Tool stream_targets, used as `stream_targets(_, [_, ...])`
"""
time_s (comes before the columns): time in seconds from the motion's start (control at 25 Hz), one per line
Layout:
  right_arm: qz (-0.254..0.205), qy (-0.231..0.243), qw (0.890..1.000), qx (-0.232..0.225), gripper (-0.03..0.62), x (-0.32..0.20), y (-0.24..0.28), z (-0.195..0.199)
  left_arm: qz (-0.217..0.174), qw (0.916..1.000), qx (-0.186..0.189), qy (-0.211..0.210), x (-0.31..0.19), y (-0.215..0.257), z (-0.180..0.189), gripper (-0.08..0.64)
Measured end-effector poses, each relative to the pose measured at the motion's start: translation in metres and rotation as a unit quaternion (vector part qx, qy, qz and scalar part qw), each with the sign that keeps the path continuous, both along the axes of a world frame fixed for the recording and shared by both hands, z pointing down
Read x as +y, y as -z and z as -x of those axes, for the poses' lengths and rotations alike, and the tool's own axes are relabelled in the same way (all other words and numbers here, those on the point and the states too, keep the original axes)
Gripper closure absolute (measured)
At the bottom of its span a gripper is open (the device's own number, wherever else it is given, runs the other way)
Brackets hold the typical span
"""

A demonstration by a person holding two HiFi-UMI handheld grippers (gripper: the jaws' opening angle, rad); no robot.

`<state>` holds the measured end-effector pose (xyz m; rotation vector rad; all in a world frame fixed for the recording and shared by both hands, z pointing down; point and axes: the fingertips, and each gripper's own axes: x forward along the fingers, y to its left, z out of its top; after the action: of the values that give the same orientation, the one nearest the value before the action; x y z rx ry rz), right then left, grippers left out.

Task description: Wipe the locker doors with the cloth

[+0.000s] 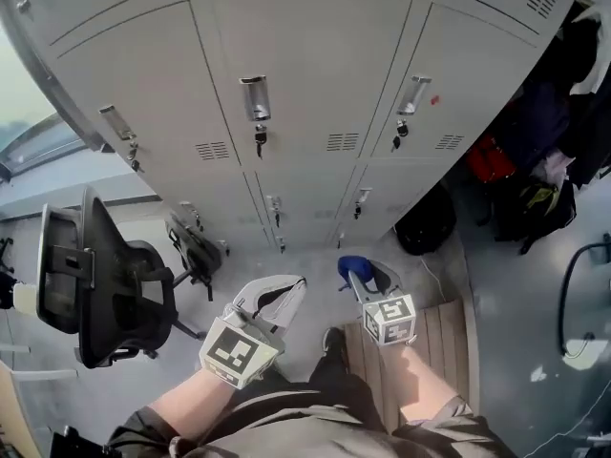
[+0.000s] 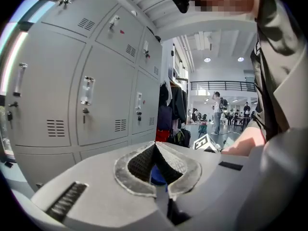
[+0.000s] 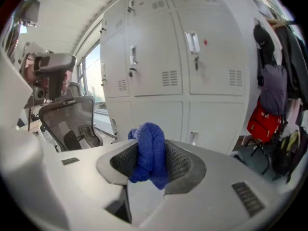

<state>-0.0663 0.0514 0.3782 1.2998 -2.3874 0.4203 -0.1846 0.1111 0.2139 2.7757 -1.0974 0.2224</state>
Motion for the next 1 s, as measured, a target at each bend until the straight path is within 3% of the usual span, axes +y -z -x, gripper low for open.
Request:
stream_targets(0.24, [-0.058, 0.054, 0.997, -0.026, 0.439, 0.069, 0.107, 0.104, -0.013, 0.9998, 0.006, 0.015, 0.051, 0.022, 0.085, 0.554])
stream_targets(0.44, [-0.09, 0.108, 0.987, -0.074, 0.439, 0.11, 0.171, 0.163, -0.018, 0.9989, 0.021, 0.037, 0.08, 0.047, 0.113, 0.553])
stream_targets(0.72, [-0.123, 0.15, 0.972, -0.133, 0.439, 0.124, 0.242, 0.17, -0.034, 0.9956, 0.043, 0.076, 0.092, 0.087, 0.117, 0.554])
stream_targets(1.0, [-0.133, 0.173, 0.962, -0.167, 0.439, 0.126, 0.259, 0.159, -0.022, 0.9954, 0.046, 0.082, 0.088, 0.08, 0.093, 0.554])
